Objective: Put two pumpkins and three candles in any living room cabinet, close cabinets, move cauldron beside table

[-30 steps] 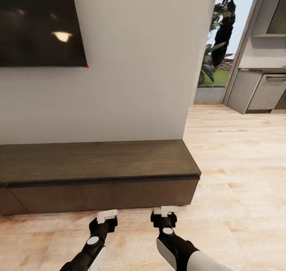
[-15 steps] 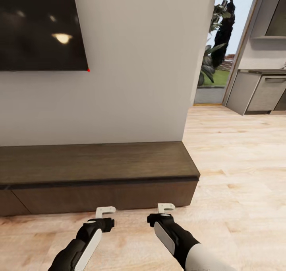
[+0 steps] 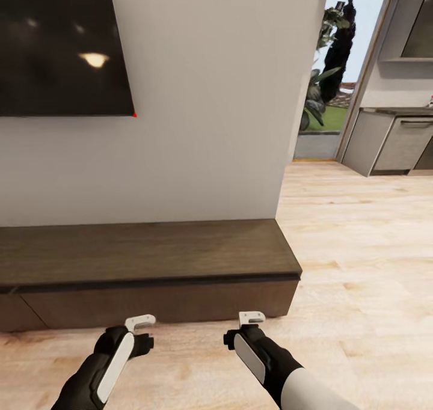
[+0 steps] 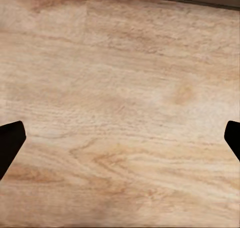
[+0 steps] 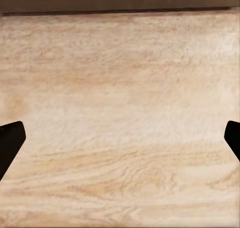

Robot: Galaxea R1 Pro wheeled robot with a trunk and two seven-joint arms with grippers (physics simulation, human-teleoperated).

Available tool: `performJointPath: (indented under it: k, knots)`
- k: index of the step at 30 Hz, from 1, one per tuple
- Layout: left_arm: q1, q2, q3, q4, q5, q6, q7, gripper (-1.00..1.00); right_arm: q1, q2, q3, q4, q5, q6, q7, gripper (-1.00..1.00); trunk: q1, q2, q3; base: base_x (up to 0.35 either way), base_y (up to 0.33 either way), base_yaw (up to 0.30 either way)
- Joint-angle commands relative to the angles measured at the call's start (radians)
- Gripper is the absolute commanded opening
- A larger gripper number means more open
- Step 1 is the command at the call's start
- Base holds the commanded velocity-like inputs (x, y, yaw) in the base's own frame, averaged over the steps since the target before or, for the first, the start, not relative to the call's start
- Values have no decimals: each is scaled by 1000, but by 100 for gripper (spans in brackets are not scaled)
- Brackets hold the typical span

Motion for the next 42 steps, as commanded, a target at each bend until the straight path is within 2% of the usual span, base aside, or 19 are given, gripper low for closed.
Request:
performJointPath:
  k: [1,3,5,6,7,9,10,13,17,21,24,33,42]
  knots:
    - [-1,5,26,-3,11,14,10,100,-1,0,0,-5,-6,4,-8,100,-4,7,2,0,0,0]
    - [-2,28,61,-7,10,31,9,100,0,0,-6,-28,-7,7,-8,100,-12,21,9,0,0,0]
    - [-3,70,77,-10,14,49,7,100,0,0,-9,-47,-8,14,-9,100,-19,35,15,0,0,0]
    - [-3,119,88,-33,18,102,6,100,0,0,-13,-61,-7,50,-9,100,-23,42,18,0,0,0]
    - [-3,124,93,-40,19,111,5,100,0,0,-13,-62,-8,56,-8,100,-27,49,21,0,0,0]
    - [-3,130,152,-49,19,126,5,100,0,0,-14,-65,-7,65,-8,100,-35,63,27,0,0,0]
    - [-3,132,169,-51,19,129,5,100,0,0,-15,-65,-7,66,-8,100,-39,70,30,0,0,0]
    - [-3,146,195,-53,20,133,4,100,0,0,-16,-65,-6,67,-8,100,-50,91,40,0,0,0]
    - [-3,205,214,-51,22,134,4,100,0,0,-16,-66,-5,67,-8,100,-65,119,52,0,0,0]
    - [-3,245,264,-38,22,133,3,100,0,0,-15,-66,-6,67,-8,100,-81,147,65,-50,0,0]
    - [-3,255,282,-27,21,132,3,100,0,0,-14,-65,-6,67,-8,100,-92,168,74,-255,0,20]
    - [-3,257,288,-23,18,130,3,100,0,0,-13,-62,-7,67,-7,100,-127,231,96,-322,0,140]
    - [-3,253,285,-22,18,128,4,100,0,0,-8,-59,3,68,-10,100,-161,294,112,-35,0,182]
